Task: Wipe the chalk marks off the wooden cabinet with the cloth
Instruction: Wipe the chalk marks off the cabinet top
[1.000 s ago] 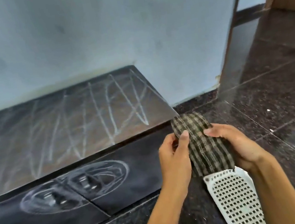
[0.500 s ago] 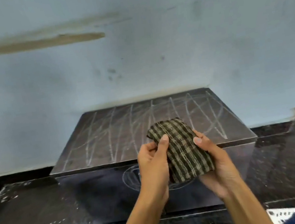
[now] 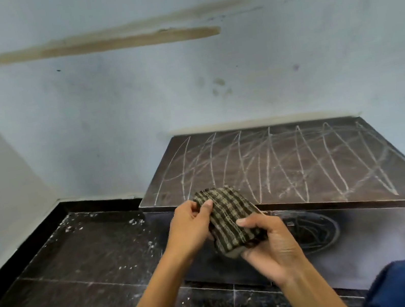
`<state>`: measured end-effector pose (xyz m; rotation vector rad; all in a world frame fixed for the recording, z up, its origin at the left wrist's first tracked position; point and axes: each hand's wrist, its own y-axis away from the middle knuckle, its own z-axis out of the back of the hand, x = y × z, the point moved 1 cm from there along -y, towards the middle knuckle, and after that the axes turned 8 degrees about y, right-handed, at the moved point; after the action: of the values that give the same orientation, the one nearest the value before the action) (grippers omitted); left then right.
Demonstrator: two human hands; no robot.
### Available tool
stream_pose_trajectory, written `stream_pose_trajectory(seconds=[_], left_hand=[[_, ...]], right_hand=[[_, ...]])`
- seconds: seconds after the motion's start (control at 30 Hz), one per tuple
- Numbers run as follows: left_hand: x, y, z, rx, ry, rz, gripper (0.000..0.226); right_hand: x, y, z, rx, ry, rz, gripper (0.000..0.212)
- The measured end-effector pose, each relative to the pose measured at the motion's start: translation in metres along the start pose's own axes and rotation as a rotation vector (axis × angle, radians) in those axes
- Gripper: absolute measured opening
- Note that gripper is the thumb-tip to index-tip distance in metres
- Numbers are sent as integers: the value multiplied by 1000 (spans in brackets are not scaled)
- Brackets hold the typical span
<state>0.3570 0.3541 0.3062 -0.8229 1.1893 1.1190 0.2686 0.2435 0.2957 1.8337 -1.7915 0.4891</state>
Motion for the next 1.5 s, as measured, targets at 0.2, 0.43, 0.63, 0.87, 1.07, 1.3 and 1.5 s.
stream_pose_trajectory(seconds=[0.2,0.43,0.63,0.87,1.07,1.3,1.5], left_hand=[[16,-32,50,-1,-376,-5,41],[7,-76,88,-295,-300,-95,32],[14,-108,92,-354,27,52,59],[29,-123,91,-267,198,197,72],[41,-113,97,-298,216,175,73],[40,-110,101,-227,249,182,73],[39,-121,113,-106,306,255,84]], right_hand=[[-20,-41,-12,-210,234,-46,52],[-4,-89,-47,-367,741,203,46],[-25,-140,-78,-313,1738,504,63],[-56,-171,-65,-143,2369,187,65],[-55,-179,-62,-144,2303,225,69],[-81,-185,-59,-202,2334,304,59],[-96,-178,-54,-293,2360,383,55]])
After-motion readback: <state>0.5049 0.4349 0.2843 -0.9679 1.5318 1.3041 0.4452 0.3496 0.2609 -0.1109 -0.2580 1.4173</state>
